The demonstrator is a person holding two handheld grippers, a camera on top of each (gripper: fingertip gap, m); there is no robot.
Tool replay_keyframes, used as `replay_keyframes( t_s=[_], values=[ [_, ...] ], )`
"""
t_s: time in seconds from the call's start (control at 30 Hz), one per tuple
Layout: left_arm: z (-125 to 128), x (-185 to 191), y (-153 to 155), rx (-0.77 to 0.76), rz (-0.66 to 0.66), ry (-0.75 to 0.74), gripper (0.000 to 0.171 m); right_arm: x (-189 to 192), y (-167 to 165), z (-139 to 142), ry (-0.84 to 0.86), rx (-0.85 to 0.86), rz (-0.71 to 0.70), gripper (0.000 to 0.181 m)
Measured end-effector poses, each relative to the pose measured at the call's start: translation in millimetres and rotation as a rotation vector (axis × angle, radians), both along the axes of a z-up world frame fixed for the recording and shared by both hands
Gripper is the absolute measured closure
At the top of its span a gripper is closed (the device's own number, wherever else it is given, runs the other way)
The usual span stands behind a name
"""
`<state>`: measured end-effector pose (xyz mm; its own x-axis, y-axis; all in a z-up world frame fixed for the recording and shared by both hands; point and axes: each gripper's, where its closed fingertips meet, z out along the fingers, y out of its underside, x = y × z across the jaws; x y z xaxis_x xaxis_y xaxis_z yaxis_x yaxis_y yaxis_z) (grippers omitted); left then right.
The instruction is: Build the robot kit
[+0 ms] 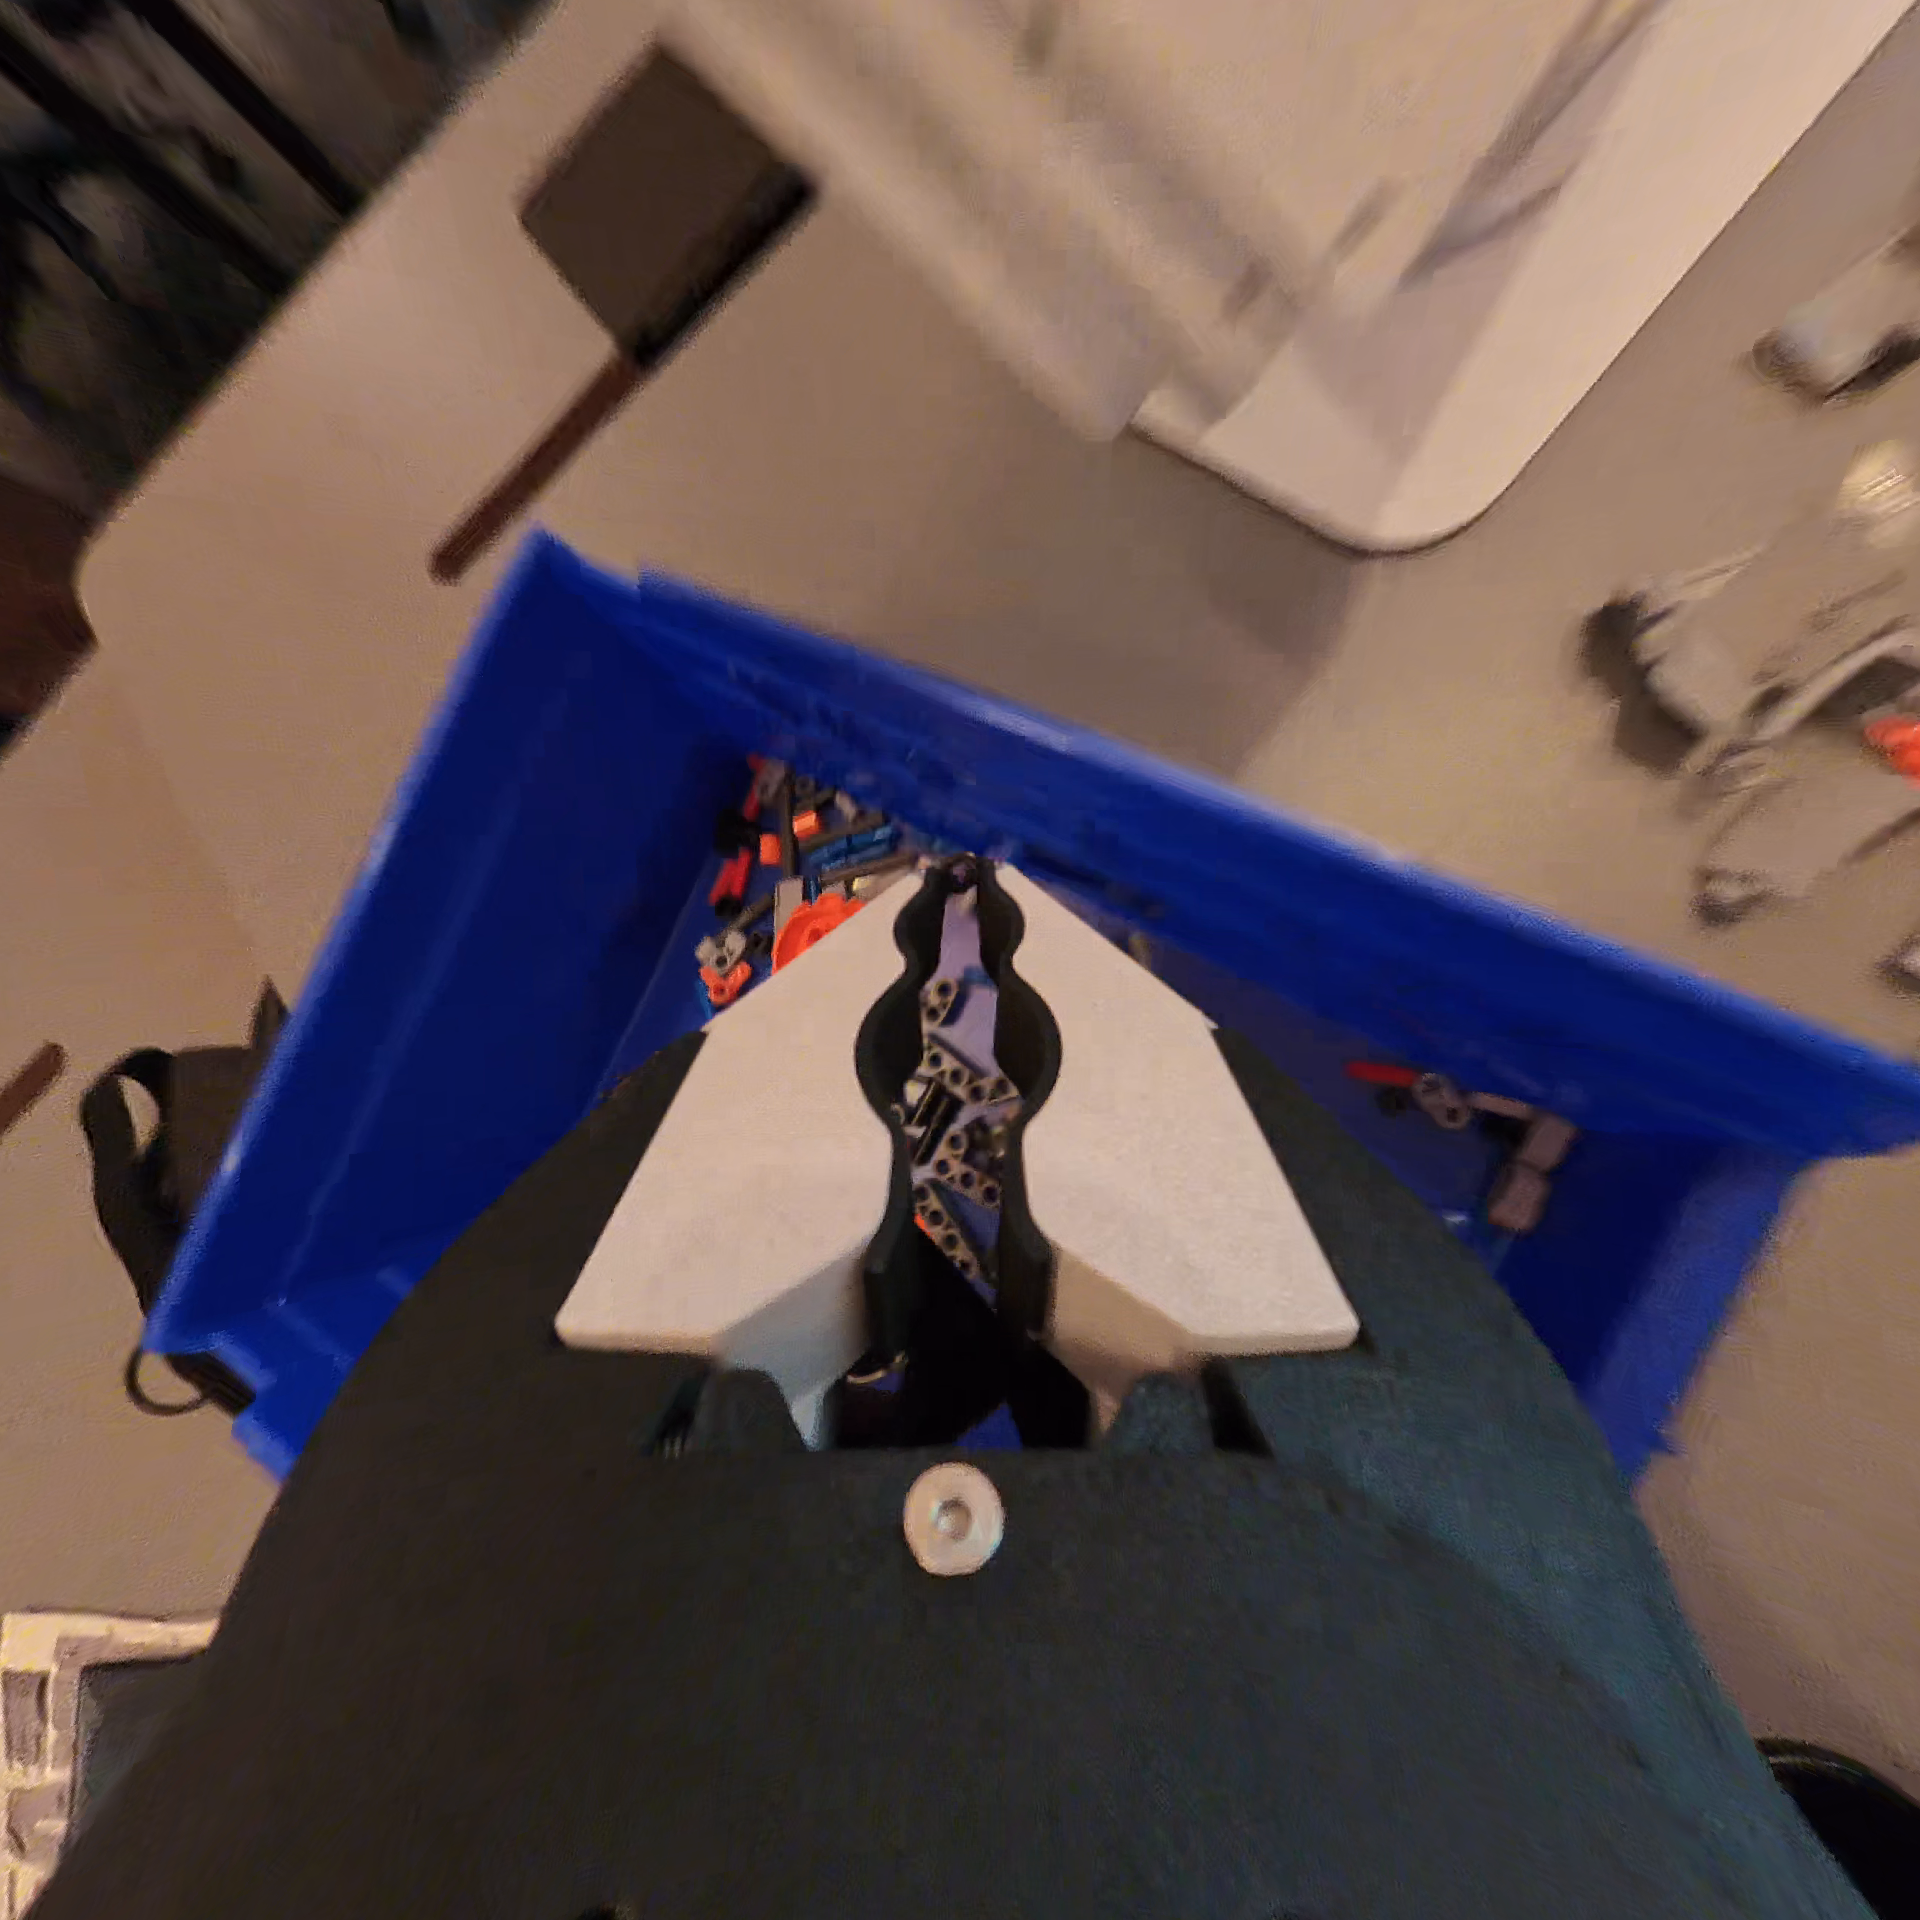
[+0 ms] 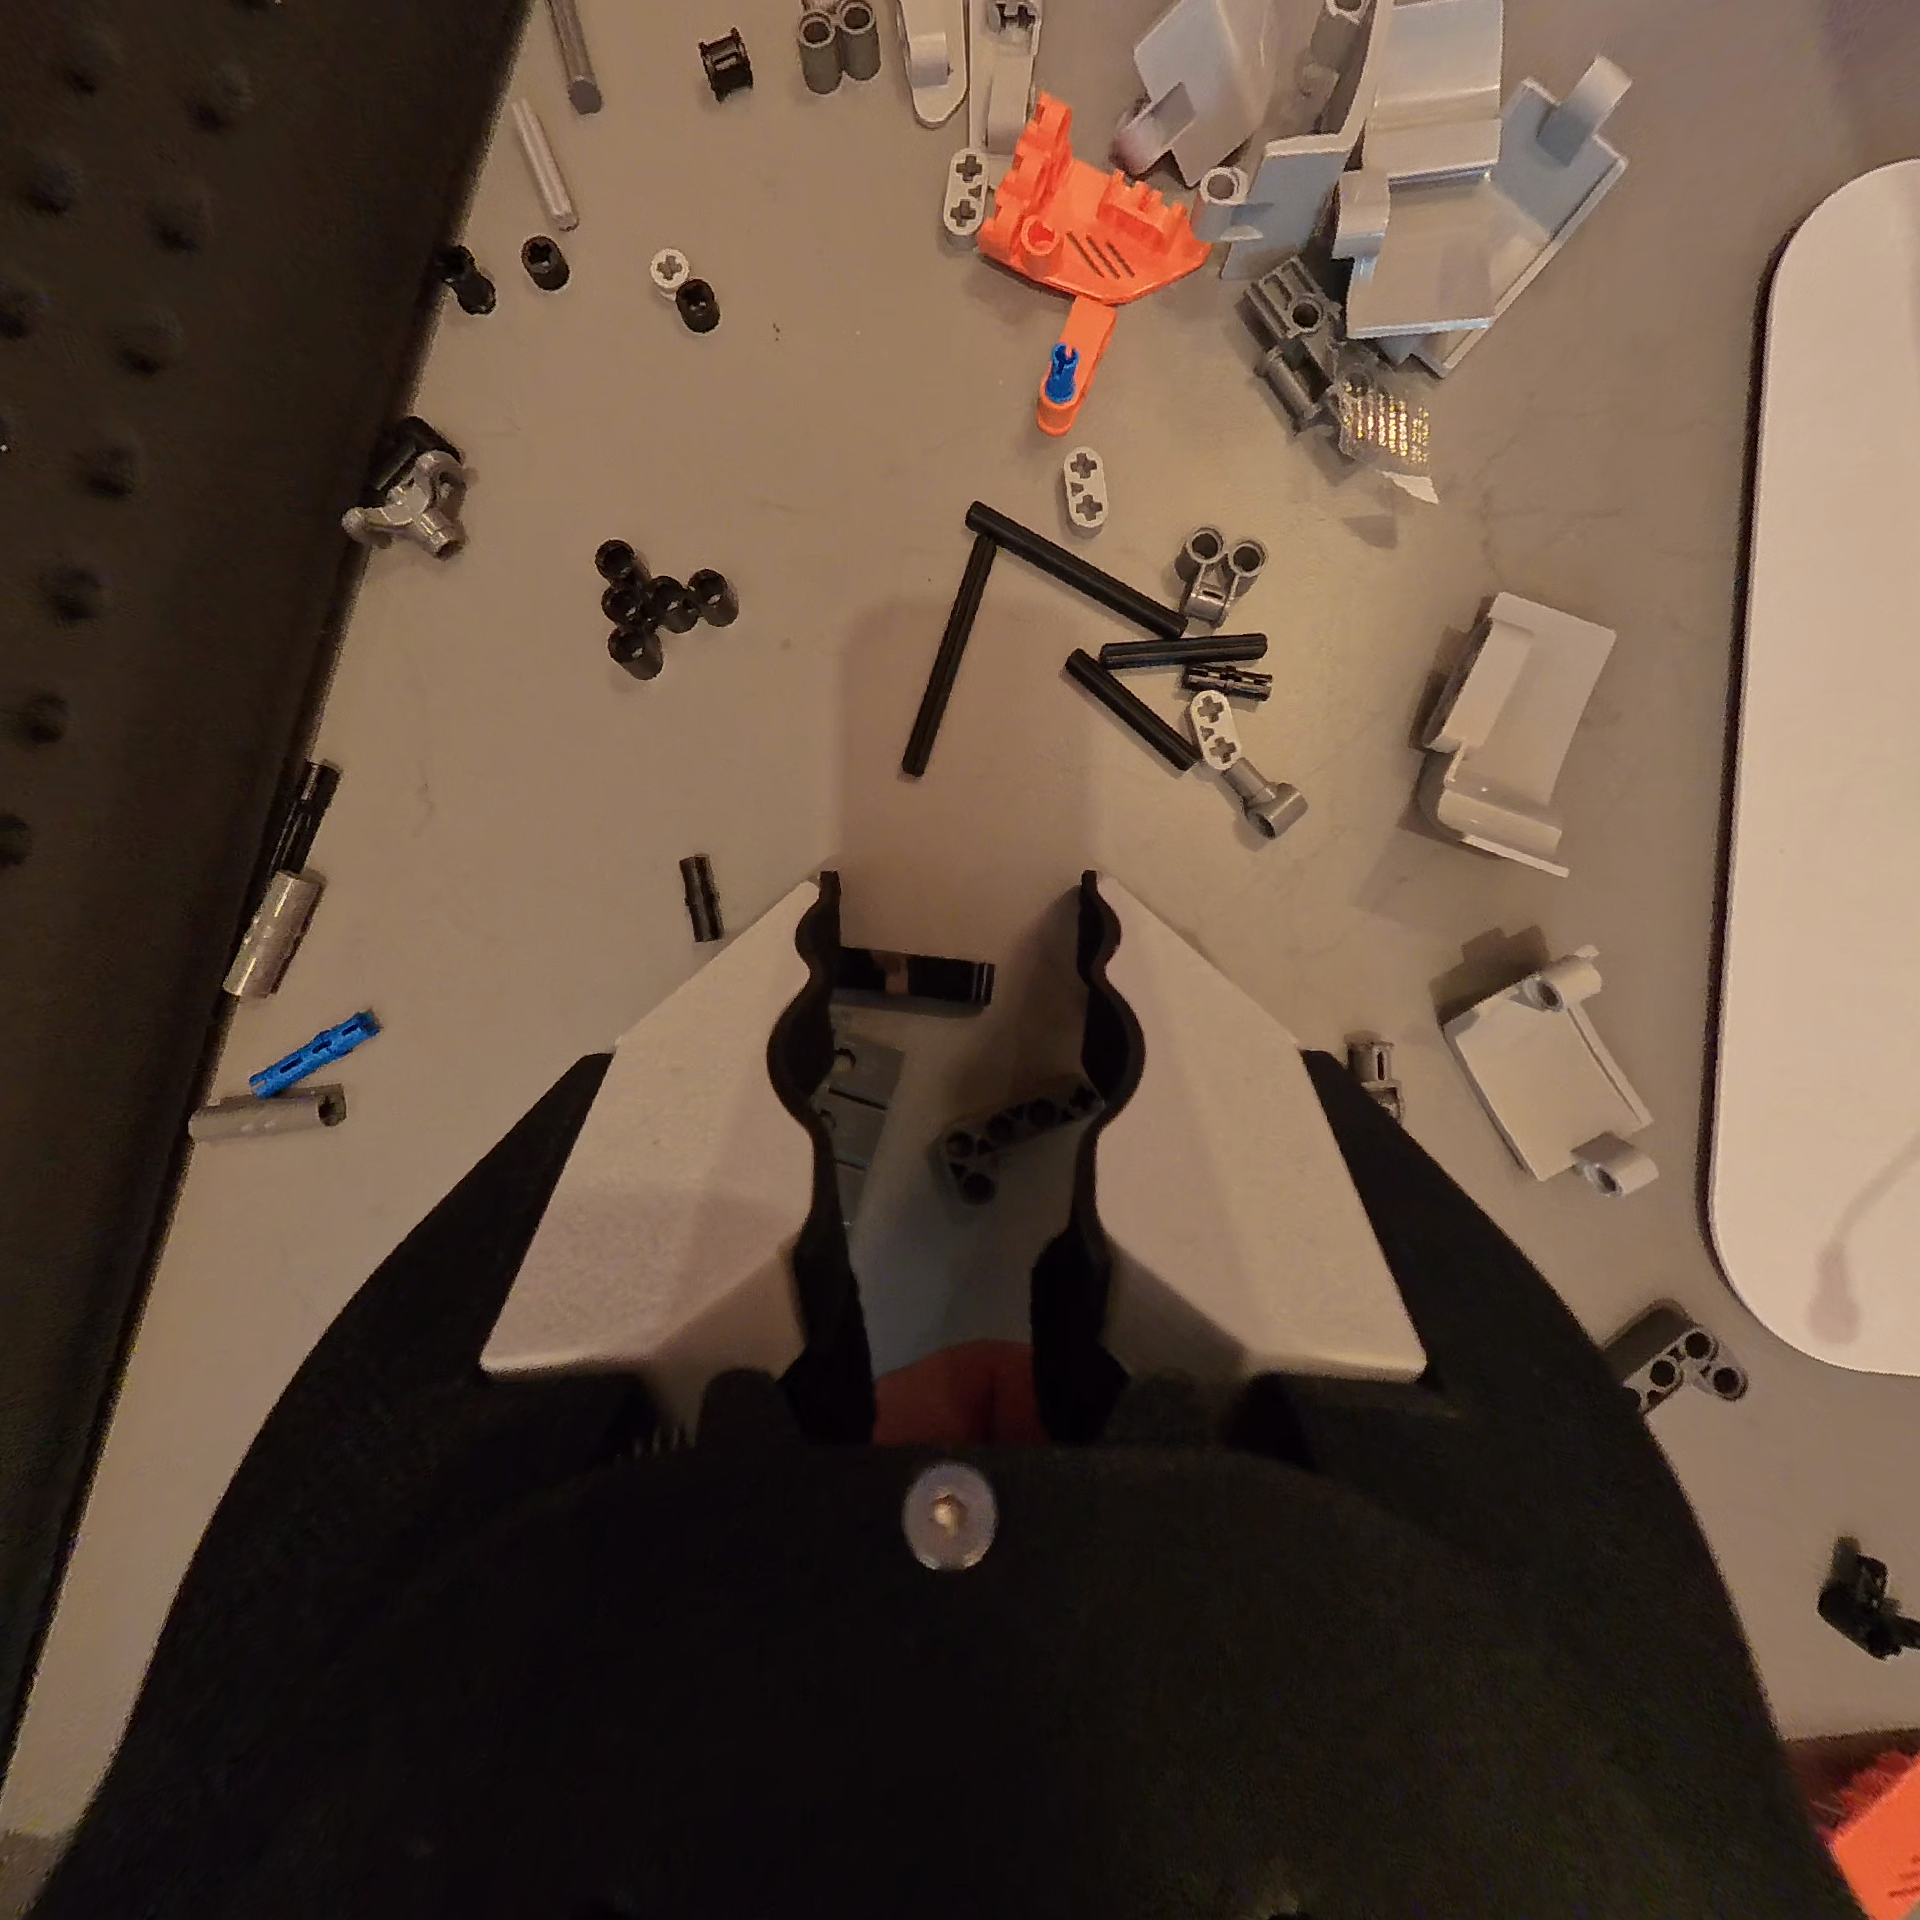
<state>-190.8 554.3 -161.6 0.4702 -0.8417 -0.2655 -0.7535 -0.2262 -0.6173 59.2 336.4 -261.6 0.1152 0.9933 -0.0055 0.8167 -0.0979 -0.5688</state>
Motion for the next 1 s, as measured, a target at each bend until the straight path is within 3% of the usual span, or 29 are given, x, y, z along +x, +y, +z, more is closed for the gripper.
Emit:
replay_keyframes(
  t_s=[0.1,0.2,0.33,0.5,0.7,1.0],
  values=[
    [43.4,25.3,-40.0,0.085,-0.089,-0.072,0.166,-0.5,-0.8,1.9,0.000,0.006,0.004,0.138],
    [50.7,57.1,-86.6,0.146,-0.203,0.001,0.166,0.0,-0.4,4.0,0.001,0.012,0.003,0.138],
    [18.5,112.4,-157.8,0.118,-0.420,0.081,0.166,3.8,0.9,1.3,-0.020,0.016,-0.001,0.138],
    [-45.5,172.4,-229.2,0.002,-0.628,0.132,0.166,5.9,1.2,1.6,-0.030,0.020,-0.004,0.138],
    [-93.3,192.3,-253.5,-0.080,-0.702,0.230,0.166,5.7,-0.2,1.9,-0.037,0.023,0.002,0.138],
    [-100.8,203.9,-256.3,-0.082,-0.703,0.211,0.164,6.2,0.3,1.4,-0.035,0.017,0.001,0.138]
  ],
)
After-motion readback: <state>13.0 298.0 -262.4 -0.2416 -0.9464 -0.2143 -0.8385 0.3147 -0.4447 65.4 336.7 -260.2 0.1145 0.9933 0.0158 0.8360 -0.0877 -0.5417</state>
